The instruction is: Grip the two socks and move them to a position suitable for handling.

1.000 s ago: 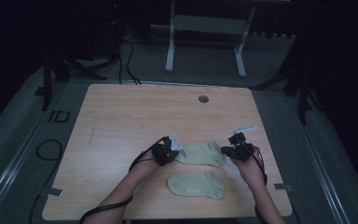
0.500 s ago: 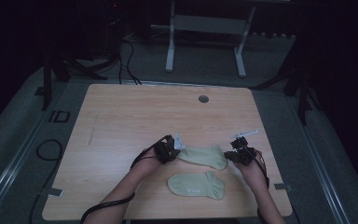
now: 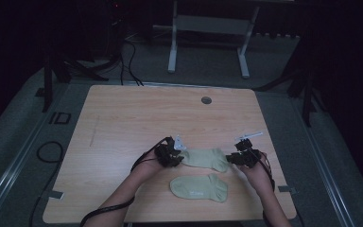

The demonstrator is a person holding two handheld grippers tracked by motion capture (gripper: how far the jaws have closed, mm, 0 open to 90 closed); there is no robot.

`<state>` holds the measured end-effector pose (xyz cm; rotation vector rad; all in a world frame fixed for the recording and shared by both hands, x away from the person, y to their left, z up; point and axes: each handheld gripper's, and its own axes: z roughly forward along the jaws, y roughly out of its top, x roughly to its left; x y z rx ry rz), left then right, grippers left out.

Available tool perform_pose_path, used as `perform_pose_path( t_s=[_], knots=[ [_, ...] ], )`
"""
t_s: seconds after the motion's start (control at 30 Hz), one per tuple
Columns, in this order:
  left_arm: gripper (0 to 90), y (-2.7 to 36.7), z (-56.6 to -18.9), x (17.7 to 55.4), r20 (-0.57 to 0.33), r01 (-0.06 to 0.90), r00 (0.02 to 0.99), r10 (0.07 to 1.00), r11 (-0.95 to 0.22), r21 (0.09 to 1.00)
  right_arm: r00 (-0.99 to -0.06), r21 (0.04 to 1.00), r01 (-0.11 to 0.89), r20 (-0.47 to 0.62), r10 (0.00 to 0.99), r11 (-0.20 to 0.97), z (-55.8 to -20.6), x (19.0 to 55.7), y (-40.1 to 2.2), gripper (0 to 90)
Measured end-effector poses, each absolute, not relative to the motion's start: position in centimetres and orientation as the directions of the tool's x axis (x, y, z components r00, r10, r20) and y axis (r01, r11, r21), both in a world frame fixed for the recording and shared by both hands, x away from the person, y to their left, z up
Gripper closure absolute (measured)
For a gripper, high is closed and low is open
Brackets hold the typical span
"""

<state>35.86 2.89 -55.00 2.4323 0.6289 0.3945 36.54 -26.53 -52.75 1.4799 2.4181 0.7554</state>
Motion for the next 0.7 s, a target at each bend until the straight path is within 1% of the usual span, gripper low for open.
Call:
perform_pose_path(
  t_s=[0.07,0.1,0.17,0.2,0.23,0.27,0.3,0.43,0.53,0.7],
  knots=[
    [70.6,2.9,-55.1,35.6,0.136,0.341,0.849,0.510,-0.726,0.597,-0.474,0.526,0.768,0.087,0.876,0.364,-52.7,36.5,-26.5,65.8],
    [72.7,2.9,-55.1,35.6,0.134,0.339,0.853,0.505,-0.731,0.593,-0.473,0.529,0.768,0.089,0.876,0.361,-52.7,36.5,-26.4,67.8],
    [75.6,2.9,-55.3,35.5,0.123,0.347,0.853,0.508,-0.726,0.594,-0.476,0.534,0.766,0.098,0.874,0.358,-52.7,36.4,-26.3,77.7],
    [79.4,3.0,-55.3,35.6,0.109,0.353,0.855,0.508,-0.722,0.595,-0.483,0.530,0.766,0.100,0.870,0.364,-52.8,36.3,-26.1,81.8],
    [80.1,3.1,-55.3,35.5,0.110,0.353,0.853,0.510,-0.720,0.597,-0.493,0.530,0.761,0.100,0.864,0.373,-52.8,36.3,-25.9,85.7],
    [80.2,3.1,-55.3,35.5,0.111,0.356,0.851,0.514,-0.718,0.598,-0.497,0.531,0.759,0.099,0.862,0.377,-52.9,36.3,-25.6,87.2],
    [81.9,3.1,-55.3,35.5,0.103,0.361,0.850,0.516,-0.714,0.600,-0.500,0.527,0.759,0.098,0.861,0.381,-53.1,36.3,-25.4,87.9],
    [81.9,3.2,-55.3,35.5,0.097,0.373,0.843,0.528,-0.706,0.602,-0.511,0.499,0.765,0.084,0.856,0.408,-54.1,36.9,-24.6,88.5],
    [81.9,3.1,-55.3,35.5,0.103,0.372,0.843,0.527,-0.711,0.596,-0.502,0.503,0.769,0.093,0.860,0.394,-54.1,37.3,-24.6,88.5],
    [81.9,3.1,-55.3,35.5,0.099,0.378,0.839,0.534,-0.704,0.601,-0.503,0.491,0.765,0.050,0.863,0.418,-54.0,38.0,-24.4,88.4]
  ],
)
